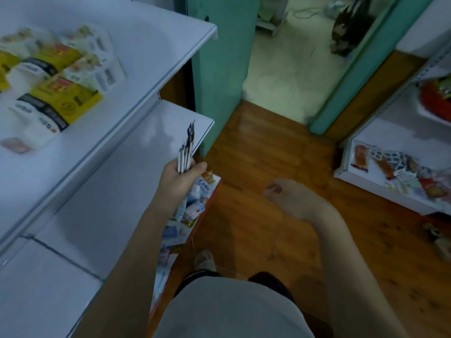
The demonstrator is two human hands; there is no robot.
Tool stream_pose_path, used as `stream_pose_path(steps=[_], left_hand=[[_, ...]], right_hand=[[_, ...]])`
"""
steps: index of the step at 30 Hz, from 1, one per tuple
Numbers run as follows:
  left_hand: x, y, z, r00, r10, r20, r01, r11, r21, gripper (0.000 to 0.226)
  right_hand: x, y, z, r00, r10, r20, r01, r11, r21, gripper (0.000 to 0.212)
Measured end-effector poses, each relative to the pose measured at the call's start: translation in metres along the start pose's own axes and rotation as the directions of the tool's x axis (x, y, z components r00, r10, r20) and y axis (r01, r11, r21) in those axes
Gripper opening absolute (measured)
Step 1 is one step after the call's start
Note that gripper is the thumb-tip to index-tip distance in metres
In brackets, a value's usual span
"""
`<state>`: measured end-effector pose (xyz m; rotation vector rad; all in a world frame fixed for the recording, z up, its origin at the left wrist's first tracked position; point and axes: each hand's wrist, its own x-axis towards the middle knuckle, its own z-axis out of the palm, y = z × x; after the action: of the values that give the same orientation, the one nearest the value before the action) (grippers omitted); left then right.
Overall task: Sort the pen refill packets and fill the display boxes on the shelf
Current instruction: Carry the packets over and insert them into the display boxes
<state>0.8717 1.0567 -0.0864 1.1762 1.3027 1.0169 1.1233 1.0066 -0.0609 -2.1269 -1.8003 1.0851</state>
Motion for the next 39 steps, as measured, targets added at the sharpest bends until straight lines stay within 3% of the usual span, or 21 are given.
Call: stream_pose_path(steps=[5, 9, 12, 15, 18, 23, 26, 30, 32, 37, 39], left_hand=[[0.054, 0.044, -0.01, 0.992, 0.081, 0.093, -0.071, 0.992, -0.103, 0.049], [0.081, 0.09, -0.024, 0.959, 0.261, 0.109, -0.225, 0.938, -0.264, 0.043], [0.096, 0.127, -0.029, 0.917, 0.398, -0.009, -0.376, 0.859, -0.349, 0.041], [0.104, 0.158, -0.034, 0.879, 0.431, -0.202, -0.475, 0.826, -0.303, 0.043], [0.105, 0.172, -0.04, 0.835, 0.382, -0.396, -0.485, 0.851, -0.202, 0.042], [0.084, 0.169, -0.059, 0.676, 0.305, -0.671, -0.358, 0.932, 0.063, 0.038], [0.057, 0.167, -0.061, 0.556, 0.188, -0.81, -0.34, 0.94, -0.015, 0.031], [0.02, 0.162, -0.068, 0.447, 0.174, -0.878, -0.341, 0.94, 0.012, 0.022], [0.006, 0.158, -0.077, 0.349, 0.158, -0.924, -0.331, 0.943, 0.036, 0.015], [-0.03, 0.145, -0.114, -0.019, 0.064, -0.998, -0.342, 0.937, 0.067, 0.015], [-0.041, 0.137, -0.13, -0.116, 0.016, -0.993, -0.364, 0.929, 0.057, 0.022]], right_hand=[[0.056, -0.053, -0.033, 0.993, -0.119, 0.003, 0.119, 0.993, -0.005, 0.025], [0.094, -0.118, -0.05, 0.909, -0.417, 0.021, 0.396, 0.877, 0.274, 0.022], [0.12, -0.163, -0.058, 0.813, -0.576, 0.085, 0.479, 0.745, 0.465, 0.025], [0.139, -0.198, -0.062, 0.716, -0.669, 0.197, 0.394, 0.621, 0.677, 0.026], [0.156, -0.222, -0.063, 0.6, -0.757, 0.259, 0.291, 0.508, 0.811, 0.031], [0.177, -0.254, -0.053, 0.404, -0.846, 0.347, 0.34, 0.491, 0.802, 0.022], [0.179, -0.273, -0.047, 0.347, -0.853, 0.39, 0.401, 0.511, 0.76, 0.017], [0.175, -0.294, -0.035, 0.185, -0.838, 0.514, 0.5, 0.53, 0.684, 0.017], [0.173, -0.306, -0.03, 0.126, -0.824, 0.552, 0.584, 0.512, 0.63, 0.019], [0.182, -0.339, -0.016, 0.226, -0.909, 0.349, 0.763, 0.388, 0.517, 0.021], [0.185, -0.349, -0.008, 0.221, -0.917, 0.332, 0.851, 0.348, 0.393, 0.03]])
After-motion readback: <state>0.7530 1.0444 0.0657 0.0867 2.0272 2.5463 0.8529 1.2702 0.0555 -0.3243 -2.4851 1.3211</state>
